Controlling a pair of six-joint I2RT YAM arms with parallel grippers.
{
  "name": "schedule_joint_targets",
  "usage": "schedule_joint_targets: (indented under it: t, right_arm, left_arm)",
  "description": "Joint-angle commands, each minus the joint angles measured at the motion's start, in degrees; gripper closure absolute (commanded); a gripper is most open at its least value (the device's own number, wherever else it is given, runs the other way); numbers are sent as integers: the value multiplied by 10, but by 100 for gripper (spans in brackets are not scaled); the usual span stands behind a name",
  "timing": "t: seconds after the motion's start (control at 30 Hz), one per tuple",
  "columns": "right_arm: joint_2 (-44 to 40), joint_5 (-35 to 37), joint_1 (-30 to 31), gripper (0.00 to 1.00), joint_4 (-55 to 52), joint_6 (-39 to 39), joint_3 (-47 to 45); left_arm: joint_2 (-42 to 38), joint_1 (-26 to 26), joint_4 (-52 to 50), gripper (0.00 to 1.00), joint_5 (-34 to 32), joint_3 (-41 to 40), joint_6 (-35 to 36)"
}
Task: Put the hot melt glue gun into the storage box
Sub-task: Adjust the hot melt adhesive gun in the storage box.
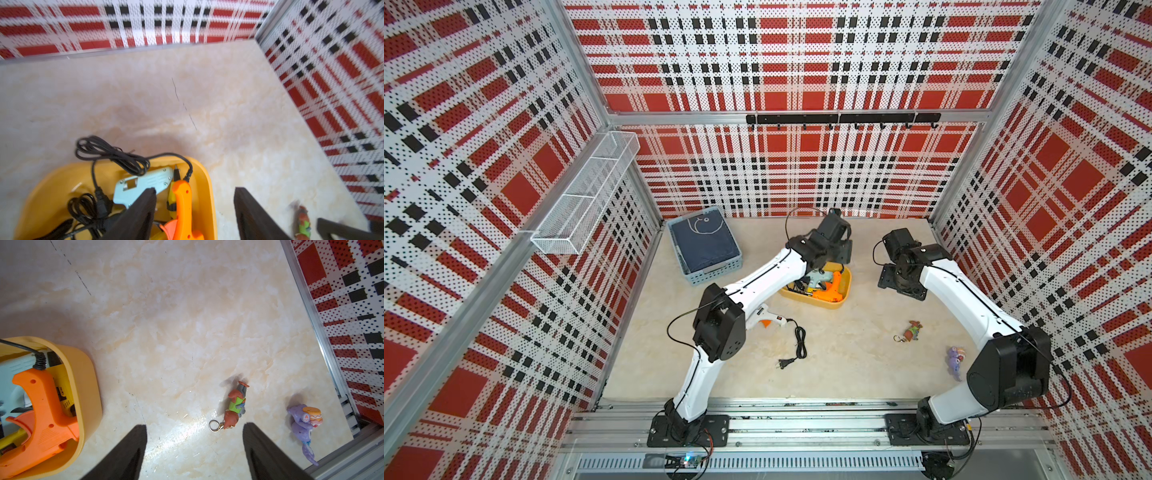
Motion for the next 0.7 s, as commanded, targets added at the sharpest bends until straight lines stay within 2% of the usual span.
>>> schedule_joint_targets:
  t: [0.0, 0.2, 0.5, 0.67]
  right_arm:
    - [-1, 2, -8, 20, -7, -3, 15]
    - [-2, 2, -8, 20, -7, -5, 13]
    - [-4, 3, -8, 20, -7, -1, 8]
    - [2, 0, -8, 20, -5, -1, 10]
  left_arm:
    - [11, 49, -14, 37, -19, -18, -18]
    - [42, 80, -16, 47, -32, -60, -8]
    - [86, 80, -21, 42, 4, -72, -1]
    - [117, 77, -21, 44, 1, -53, 16]
